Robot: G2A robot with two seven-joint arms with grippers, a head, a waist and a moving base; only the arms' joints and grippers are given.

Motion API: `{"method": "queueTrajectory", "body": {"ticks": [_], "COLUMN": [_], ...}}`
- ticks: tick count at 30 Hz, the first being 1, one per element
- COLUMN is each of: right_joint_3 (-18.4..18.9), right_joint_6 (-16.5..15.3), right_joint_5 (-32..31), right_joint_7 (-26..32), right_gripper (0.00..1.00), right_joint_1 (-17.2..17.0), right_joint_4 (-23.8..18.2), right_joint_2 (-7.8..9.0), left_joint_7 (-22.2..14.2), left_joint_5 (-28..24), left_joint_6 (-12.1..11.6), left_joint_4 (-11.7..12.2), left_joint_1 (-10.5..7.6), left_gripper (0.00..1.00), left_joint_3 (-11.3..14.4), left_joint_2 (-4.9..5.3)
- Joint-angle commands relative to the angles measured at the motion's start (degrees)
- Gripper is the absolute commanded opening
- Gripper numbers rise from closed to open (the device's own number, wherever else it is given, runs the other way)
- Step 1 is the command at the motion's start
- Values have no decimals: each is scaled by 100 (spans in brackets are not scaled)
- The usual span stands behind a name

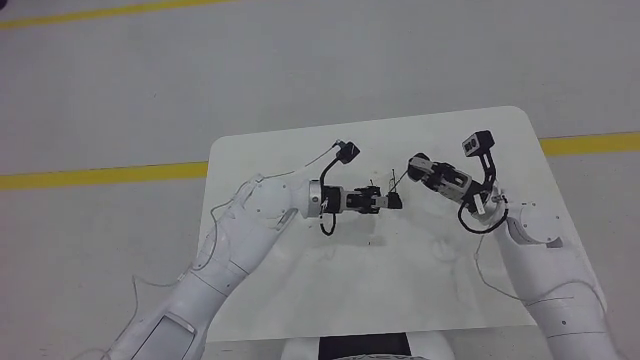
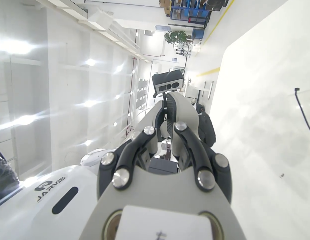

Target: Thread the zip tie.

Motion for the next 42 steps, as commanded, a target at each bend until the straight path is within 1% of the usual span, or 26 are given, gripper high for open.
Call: {"method": "queueTrajectory", "body": {"ticks": [1, 2, 6, 9, 11, 14, 17, 20, 28, 30, 32, 35, 39, 42], "right_joint_3": [-13, -49, -58, -54, -49, -49, -87, -46, -46, -92, -194, -328, -430, -444], "right_joint_6": [0, 0, 0, 0, 0, 0, 0, 0, 0, 0, 0, 0, 0, 0], "right_joint_5": [-133, -177, -472, -645, -689, -818, -855, -785, -785, -822, -805, -798, -884, -899], "right_joint_7": [-410, -546, -1101, -1442, -1572, -1742, -1819, -1722, -1722, -1917, -2010, -2166, -2303, -2435], "right_gripper": [0, 0, 0, 0, 0, 0, 0, 0, 0, 0, 0, 0, 0, 0], "right_joint_1": [-108, -193, -403, -531, -588, -679, -739, -755, -755, -754, -738, -755, -758, -765], "right_joint_4": [-242, -371, -656, -789, -860, -962, -942, -848, -848, -838, -815, -817, -834, -904], "right_joint_2": [-24, -47, -119, -178, -214, -276, -343, -385, -385, -392, -404, -430, -460, -491], "left_joint_7": [438, 584, 879, 1050, 1153, 1282, 1206, 1206, 1206, 1517, 1761, 1811, 1707, 1699], "left_joint_5": [-228, -254, -400, -437, -486, -625, -908, -908, -908, -1017, -1300, -1594, -1798, -1898], "left_joint_6": [-1, -1, -1, -1, -1, -1, -1, -1, -1, 38, -1, -1, -1, -1], "left_joint_4": [-115, -169, -325, -411, -452, -453, -295, -295, -295, -297, -309, -344, -343, -341], "left_joint_1": [168, 238, 398, 463, 495, 549, 565, 565, 565, 627, 678, 740, 776, 806], "left_gripper": [100, 100, 100, 100, 100, 100, 100, 100, 100, 100, 100, 100, 100, 100], "left_joint_3": [-23, -49, -131, -186, -219, -266, -298, -298, -298, -301, -346, -441, -514, -575], "left_joint_2": [-10, -10, -25, -48, -71, -122, -176, -176, -176, -191, -210, -218, -228, -238]}}
